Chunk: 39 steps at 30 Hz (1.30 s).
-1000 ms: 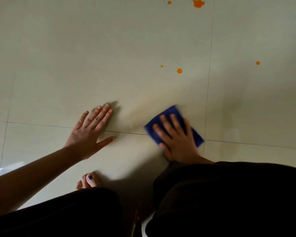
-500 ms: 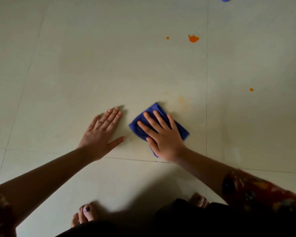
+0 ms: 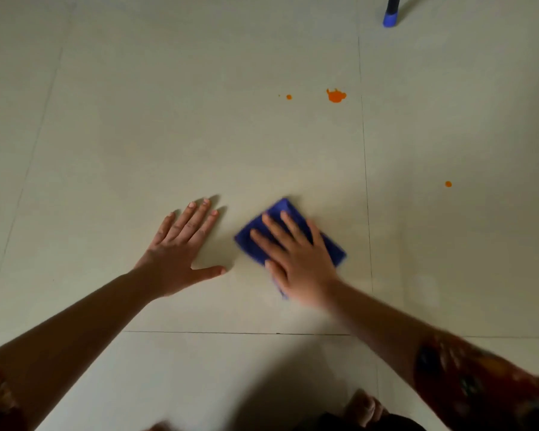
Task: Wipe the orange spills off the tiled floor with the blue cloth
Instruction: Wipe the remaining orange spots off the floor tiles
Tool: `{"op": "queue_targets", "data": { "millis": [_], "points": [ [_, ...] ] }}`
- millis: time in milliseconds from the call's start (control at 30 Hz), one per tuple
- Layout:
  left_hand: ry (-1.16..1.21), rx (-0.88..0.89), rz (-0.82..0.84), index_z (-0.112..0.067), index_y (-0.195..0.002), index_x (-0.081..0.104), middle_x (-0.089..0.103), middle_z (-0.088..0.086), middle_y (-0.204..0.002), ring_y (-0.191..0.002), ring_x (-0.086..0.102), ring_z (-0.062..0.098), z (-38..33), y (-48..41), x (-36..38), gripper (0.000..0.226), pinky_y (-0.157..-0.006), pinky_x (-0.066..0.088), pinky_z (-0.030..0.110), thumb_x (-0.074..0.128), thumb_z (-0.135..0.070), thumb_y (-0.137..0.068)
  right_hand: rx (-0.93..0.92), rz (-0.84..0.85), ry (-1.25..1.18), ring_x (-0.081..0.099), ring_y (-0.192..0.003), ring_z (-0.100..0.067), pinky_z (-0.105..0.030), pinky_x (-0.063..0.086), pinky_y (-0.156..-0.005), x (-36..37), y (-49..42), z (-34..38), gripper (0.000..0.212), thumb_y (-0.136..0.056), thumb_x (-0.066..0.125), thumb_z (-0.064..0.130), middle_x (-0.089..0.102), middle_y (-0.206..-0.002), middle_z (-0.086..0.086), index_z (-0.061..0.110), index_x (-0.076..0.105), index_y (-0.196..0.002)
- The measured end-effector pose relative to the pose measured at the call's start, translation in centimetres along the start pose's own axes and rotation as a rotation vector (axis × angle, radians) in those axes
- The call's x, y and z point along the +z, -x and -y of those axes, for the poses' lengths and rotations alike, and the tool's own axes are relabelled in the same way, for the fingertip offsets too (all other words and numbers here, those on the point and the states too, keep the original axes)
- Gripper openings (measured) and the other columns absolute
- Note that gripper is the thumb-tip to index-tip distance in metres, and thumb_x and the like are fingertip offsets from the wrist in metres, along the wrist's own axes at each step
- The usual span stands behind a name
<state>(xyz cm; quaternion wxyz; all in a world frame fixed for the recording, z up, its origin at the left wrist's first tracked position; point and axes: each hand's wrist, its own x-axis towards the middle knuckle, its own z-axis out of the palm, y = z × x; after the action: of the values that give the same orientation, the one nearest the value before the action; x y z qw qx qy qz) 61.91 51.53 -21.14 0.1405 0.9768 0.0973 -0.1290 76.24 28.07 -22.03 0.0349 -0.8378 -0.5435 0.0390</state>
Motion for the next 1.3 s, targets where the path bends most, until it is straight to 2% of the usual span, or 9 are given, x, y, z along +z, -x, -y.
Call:
{"op": "queue_targets", "data": {
  "millis": [133,300,467,600,667,833,1000,1167,1300],
  "points": [
    [-0.007,0.007,0.012,-0.027,-0.154,-0.007,-0.013,-0.006,-0.162,-0.149,-0.009,0.015,0.0,0.1,-0.1,0.104,-0.121,0.009,0.048,0.023,-0.088,-0.075,0.416,-0.057,0.014,0.034,-0.143,-0.03,-0.058,0.03,-0.109,-0.9,-5.3,-5.0,0.053,-0.094,0.034,0.041,0.034,-0.156,-0.002,0.032,0.04,-0.147],
    [0.005,-0.003,0.027,-0.026,-0.154,-0.004,-0.012,-0.005,-0.162,-0.149,-0.009,0.015,-0.1,0.1,-0.3,0.103,-0.121,0.009,0.048,0.026,-0.086,-0.076,-0.033,0.061,0.04,0.021,-0.148,-0.025,-0.054,0.019,-0.115,-1.0,2.5,-4.5,0.053,-0.097,0.035,0.04,0.024,-0.16,0.004,0.036,0.032,-0.15],
    [0.095,-0.043,-0.026,-0.032,-0.154,-0.001,-0.018,-0.016,-0.159,-0.146,-0.018,0.006,-0.8,-0.2,-0.9,0.091,-0.119,-0.011,0.041,0.029,-0.076,-0.081,0.458,-0.001,0.051,0.033,-0.143,-0.03,-0.06,0.031,-0.108,-1.5,-4.4,-8.4,0.055,-0.093,0.031,0.04,0.033,-0.157,-0.002,0.032,0.038,-0.147],
    [0.074,-0.033,-0.093,-0.029,-0.155,0.004,-0.016,-0.014,-0.16,-0.146,-0.017,0.006,-1.2,-3.1,-2.2,0.082,-0.12,-0.01,0.039,0.022,-0.071,-0.087,0.072,0.058,0.029,0.025,-0.146,-0.028,-0.055,0.024,-0.113,-0.8,1.1,-4.5,0.054,-0.096,0.033,0.041,0.026,-0.16,0.001,0.035,0.034,-0.149],
    [0.049,-0.022,-0.112,-0.028,-0.155,0.004,-0.015,-0.013,-0.16,-0.147,-0.016,0.007,-1.2,-5.0,-2.9,0.08,-0.12,-0.007,0.04,0.018,-0.07,-0.088,0.011,0.052,0.042,0.028,-0.146,-0.026,-0.052,0.025,-0.112,-1.4,2.2,-6.8,0.053,-0.096,0.035,0.042,0.029,-0.159,0.003,0.036,0.035,-0.148],
    [0.053,0.099,-0.095,-0.026,-0.155,0.005,-0.014,-0.012,-0.16,-0.146,-0.016,0.006,-4.8,-9.1,-2.6,0.079,-0.12,-0.006,0.037,0.016,-0.067,-0.089,0.502,0.018,0.025,0.031,-0.144,-0.031,-0.057,0.029,-0.109,-2.3,-2.3,-12.0,0.057,-0.093,0.031,0.041,0.032,-0.157,-0.002,0.031,0.035,-0.148],
    [0.029,0.17,-0.174,-0.025,-0.155,0.005,-0.008,-0.011,-0.161,-0.148,-0.01,0.008,-8.4,-14.9,-3.3,0.077,-0.12,-0.003,0.036,0.012,-0.065,-0.09,0.283,0.057,-0.012,0.023,-0.147,-0.022,-0.05,0.022,-0.114,-1.9,6.6,-9.5,0.057,-0.093,0.036,0.041,0.021,-0.161,0.005,0.037,0.031,-0.15],
    [-0.049,0.233,-0.192,-0.023,-0.155,0.006,-0.005,-0.009,-0.162,-0.149,-0.007,0.01,-11.1,-20.1,-2.8,0.074,-0.121,-0.002,0.037,0.014,-0.061,-0.092,0.751,-0.003,-0.002,0.024,-0.146,-0.025,-0.056,0.026,-0.111,-2.4,4.4,-19.2,0.057,-0.093,0.029,0.045,0.026,-0.16,0.001,0.036,0.029,-0.15],
    [-0.062,0.263,-0.178,-0.023,-0.155,0.012,0.007,-0.007,-0.162,-0.148,0.0,0.009,-13.5,-23.0,-2.5,0.071,-0.12,-0.001,0.035,0.017,-0.059,-0.093,0.531,0.032,-0.003,0.016,-0.149,-0.023,-0.05,0.014,-0.117,-1.8,5.8,-14.3,0.056,-0.096,0.032,0.042,0.019,-0.162,0.005,0.035,0.027,-0.152]
  ]
}}
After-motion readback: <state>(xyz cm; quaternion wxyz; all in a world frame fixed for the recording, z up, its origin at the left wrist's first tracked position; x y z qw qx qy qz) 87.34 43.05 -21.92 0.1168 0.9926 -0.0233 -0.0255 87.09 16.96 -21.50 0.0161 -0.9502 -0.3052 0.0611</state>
